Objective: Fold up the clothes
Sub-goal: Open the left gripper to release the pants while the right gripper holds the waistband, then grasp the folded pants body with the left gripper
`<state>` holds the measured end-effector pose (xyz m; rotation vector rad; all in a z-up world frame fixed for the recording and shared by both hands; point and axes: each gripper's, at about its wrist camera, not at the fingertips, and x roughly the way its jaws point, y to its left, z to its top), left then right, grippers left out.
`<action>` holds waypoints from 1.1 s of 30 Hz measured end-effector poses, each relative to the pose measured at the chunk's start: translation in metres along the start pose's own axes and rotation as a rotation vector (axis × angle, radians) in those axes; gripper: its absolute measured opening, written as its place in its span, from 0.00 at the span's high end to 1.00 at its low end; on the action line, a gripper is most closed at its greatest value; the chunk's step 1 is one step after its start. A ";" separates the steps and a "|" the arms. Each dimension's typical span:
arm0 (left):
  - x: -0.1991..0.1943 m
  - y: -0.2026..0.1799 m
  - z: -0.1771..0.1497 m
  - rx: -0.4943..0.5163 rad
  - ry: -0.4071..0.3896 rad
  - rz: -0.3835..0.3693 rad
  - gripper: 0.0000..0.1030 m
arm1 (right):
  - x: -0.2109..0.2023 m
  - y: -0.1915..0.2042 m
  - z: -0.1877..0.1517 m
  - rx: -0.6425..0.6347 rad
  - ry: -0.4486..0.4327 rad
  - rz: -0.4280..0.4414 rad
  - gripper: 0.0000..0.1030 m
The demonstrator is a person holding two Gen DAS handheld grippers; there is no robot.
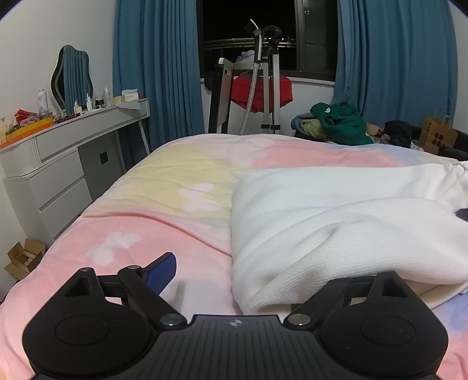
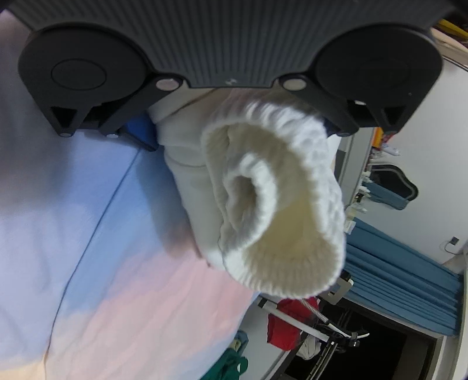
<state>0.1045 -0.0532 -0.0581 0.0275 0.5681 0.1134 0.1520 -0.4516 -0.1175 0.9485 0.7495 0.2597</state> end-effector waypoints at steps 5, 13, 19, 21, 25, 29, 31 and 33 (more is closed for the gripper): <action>0.003 0.001 0.001 -0.010 0.012 0.002 0.12 | -0.005 0.006 0.002 -0.010 -0.023 0.055 0.00; 0.002 0.002 0.002 -0.013 0.033 -0.004 0.11 | 0.006 0.013 -0.008 -0.087 0.019 -0.056 0.05; -0.009 0.012 0.004 -0.074 0.124 -0.136 0.11 | -0.007 0.024 -0.010 -0.105 -0.001 -0.109 0.29; -0.018 0.019 0.003 -0.106 0.134 -0.192 0.10 | -0.011 0.028 -0.010 -0.113 -0.018 -0.113 0.32; -0.040 0.044 0.009 -0.282 0.041 -0.387 0.04 | -0.015 0.031 -0.011 -0.116 -0.048 -0.113 0.33; -0.028 0.058 0.015 -0.425 0.009 -0.425 0.01 | -0.012 0.030 -0.008 -0.123 -0.060 -0.119 0.33; -0.011 0.063 0.014 -0.483 0.046 -0.389 0.01 | -0.009 0.031 -0.006 -0.128 -0.064 -0.121 0.33; 0.012 0.067 0.009 -0.536 0.133 -0.382 0.02 | -0.007 0.031 -0.006 -0.129 -0.067 -0.123 0.33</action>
